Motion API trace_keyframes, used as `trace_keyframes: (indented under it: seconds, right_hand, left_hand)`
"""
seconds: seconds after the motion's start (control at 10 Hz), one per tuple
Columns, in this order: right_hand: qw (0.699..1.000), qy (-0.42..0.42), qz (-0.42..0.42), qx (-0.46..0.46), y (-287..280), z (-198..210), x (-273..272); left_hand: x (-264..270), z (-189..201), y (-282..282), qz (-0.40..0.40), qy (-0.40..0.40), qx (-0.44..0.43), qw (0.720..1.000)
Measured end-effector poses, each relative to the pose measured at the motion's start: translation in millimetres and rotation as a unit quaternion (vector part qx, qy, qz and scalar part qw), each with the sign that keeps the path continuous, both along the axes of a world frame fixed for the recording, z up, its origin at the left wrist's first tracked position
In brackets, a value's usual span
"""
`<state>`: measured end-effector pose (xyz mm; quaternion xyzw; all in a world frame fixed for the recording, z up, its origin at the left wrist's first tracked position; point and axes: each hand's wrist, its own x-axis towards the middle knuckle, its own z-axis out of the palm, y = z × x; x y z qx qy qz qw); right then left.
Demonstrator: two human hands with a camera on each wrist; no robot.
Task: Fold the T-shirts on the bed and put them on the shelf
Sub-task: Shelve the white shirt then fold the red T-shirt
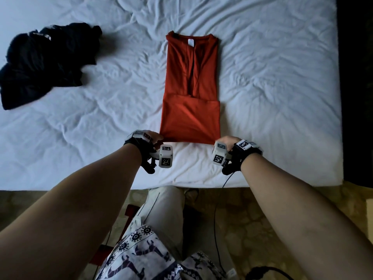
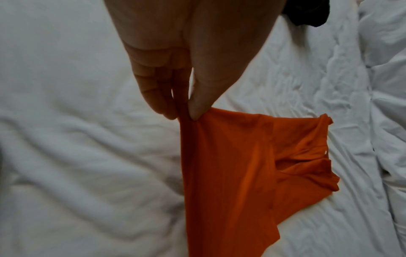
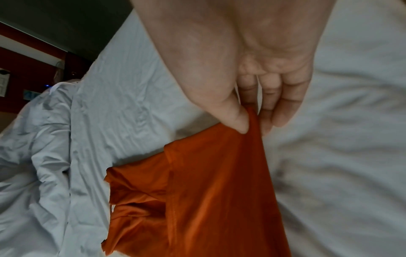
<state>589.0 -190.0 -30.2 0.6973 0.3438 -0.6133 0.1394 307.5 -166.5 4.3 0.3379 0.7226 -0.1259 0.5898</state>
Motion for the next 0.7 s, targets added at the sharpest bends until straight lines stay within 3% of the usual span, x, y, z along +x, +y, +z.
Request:
trace_keyframes:
  seconds: [0.1,0.2,0.3,0.4,0.6,0.7]
  right_hand:
    - [0.999,-0.014,0.026,0.028,-22,13,-7]
    - [0.986,-0.003,-0.157,0.064,-52,23,-16]
    - [0.971,-0.014,-0.227,0.08,-67,32,-19]
    - [0.95,0.004,-0.29,0.112,-71,43,-17]
    - [0.913,0.061,-0.375,0.148,-57,60,-17]
    - [0.886,0.063,-0.414,0.198,-45,61,-13]
  left_hand:
    - [-2,11,-21,0.015,-0.011,0.012,1.0]
    - [-5,17,-45,0.085,-0.039,0.02,0.995]
    - [-4,27,-66,0.216,-0.053,0.072,0.972]
    - [-1,39,-77,0.285,-0.098,0.121,0.946]
    - [1,57,-69,0.22,-0.127,0.191,0.948]
    - [1,63,-54,0.139,-0.119,0.224,0.957]
